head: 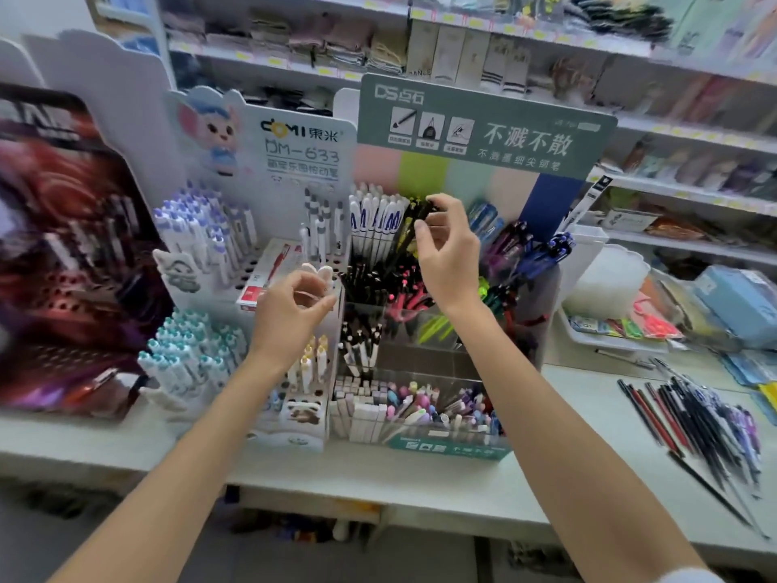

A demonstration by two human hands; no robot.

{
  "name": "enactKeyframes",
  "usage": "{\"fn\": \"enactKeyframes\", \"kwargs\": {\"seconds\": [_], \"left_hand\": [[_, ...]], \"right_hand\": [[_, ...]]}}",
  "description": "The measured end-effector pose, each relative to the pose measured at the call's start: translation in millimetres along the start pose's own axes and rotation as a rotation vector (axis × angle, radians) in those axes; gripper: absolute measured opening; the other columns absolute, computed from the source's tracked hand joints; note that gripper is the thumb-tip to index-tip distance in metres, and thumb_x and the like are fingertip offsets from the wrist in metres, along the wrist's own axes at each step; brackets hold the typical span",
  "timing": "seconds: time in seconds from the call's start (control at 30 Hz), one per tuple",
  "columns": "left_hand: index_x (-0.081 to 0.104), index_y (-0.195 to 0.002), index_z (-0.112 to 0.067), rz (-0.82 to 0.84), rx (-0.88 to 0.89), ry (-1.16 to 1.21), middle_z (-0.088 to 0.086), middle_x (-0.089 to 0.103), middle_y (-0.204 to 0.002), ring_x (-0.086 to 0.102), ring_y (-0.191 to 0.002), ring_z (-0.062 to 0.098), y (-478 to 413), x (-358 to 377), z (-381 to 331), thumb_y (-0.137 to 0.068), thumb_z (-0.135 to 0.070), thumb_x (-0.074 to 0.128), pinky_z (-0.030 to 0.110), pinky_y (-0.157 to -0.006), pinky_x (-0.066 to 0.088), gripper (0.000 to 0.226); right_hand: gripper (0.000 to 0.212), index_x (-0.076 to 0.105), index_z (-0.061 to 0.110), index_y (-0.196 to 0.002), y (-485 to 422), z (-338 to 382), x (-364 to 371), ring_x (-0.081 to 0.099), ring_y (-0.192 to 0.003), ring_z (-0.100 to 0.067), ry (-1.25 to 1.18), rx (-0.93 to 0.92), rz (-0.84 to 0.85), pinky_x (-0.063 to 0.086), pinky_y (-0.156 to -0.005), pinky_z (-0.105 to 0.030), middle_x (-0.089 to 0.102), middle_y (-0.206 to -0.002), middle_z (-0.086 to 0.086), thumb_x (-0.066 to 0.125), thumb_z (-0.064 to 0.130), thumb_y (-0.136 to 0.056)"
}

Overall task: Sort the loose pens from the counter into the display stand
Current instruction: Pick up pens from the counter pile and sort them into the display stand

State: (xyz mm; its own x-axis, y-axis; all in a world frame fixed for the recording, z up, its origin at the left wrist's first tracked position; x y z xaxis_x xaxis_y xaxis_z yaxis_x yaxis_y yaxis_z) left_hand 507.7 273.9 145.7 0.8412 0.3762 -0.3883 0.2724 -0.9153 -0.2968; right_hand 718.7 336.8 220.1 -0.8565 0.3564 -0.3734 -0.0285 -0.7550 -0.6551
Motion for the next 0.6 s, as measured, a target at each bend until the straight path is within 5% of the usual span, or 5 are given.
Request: {"fn": "enactKeyframes", "kwargs": {"seconds": [0.2, 0.37, 0.47, 0.6], "left_hand": [[0.066, -0.095, -0.017, 0.044, 0.008, -0.067, -0.008, 0.066, -0.087, 0.063, -0.078, 0.005, 5.1, -0.8, 0.7, -0.085, -0.016, 0.076, 0.009, -0.063, 0.045, 0.015], [0.065, -0.095, -0.020, 0.090, -0.007, -0.096, -0.009, 0.067, -0.089, 0.063, -0.077, 0.007, 10.5, 0.5, 7.6, -0.086, -0.018, 0.075, 0.012, -0.064, 0.045, 0.013], [0.066, -0.096, -0.021, 0.105, 0.012, -0.128, -0.010, 0.066, -0.090, 0.063, -0.079, 0.009, 11.5, 2.9, 9.3, -0.086, -0.020, 0.075, 0.019, -0.069, 0.049, 0.014], [0.065, -0.096, -0.021, 0.143, 0.095, -0.151, -0.007, 0.066, -0.089, 0.063, -0.080, 0.009, 15.8, 21.5, -12.3, -0.085, -0.019, 0.075, 0.021, -0.072, 0.051, 0.015]], "right_hand": [[0.040, 0.051, 0.014, -0.136, 27.9, -17.8, 28.6, 0.063, -0.084, -0.016, 0.152, 0.012, 0.321, 0.054, -0.081, -0.031, 0.069, -0.100, -0.006, 0.058, 0.014, -0.097], [0.031, 0.071, 0.021, -0.118, 37.9, -34.7, 43.8, 0.045, -0.123, -0.025, 0.574, -0.143, 0.424, 0.028, -0.103, -0.040, 0.064, -0.127, -0.002, 0.050, 0.035, -0.100], [0.033, 0.068, 0.018, -0.124, 40.6, -35.8, 30.6, 0.045, -0.128, -0.023, 0.419, -0.090, 0.345, 0.026, -0.106, -0.039, 0.059, -0.133, -0.005, 0.050, 0.031, -0.099], [0.026, 0.069, 0.007, -0.115, 50.6, -48.8, -30.8, 0.058, -0.106, -0.019, 0.240, 0.000, 0.111, 0.044, -0.096, -0.030, 0.065, -0.113, -0.006, 0.055, 0.014, -0.094]]}}
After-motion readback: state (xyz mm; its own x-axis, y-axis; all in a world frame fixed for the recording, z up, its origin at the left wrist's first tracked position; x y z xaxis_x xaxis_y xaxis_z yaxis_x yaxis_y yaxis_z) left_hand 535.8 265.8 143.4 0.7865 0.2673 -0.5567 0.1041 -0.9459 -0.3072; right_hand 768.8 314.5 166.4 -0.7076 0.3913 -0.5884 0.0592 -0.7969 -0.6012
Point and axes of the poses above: each hand's wrist, its own y-axis away from the middle knuckle, its own x-axis out of the palm, z = x × y, the point moved 4 cm from there along -y, towards the middle knuckle
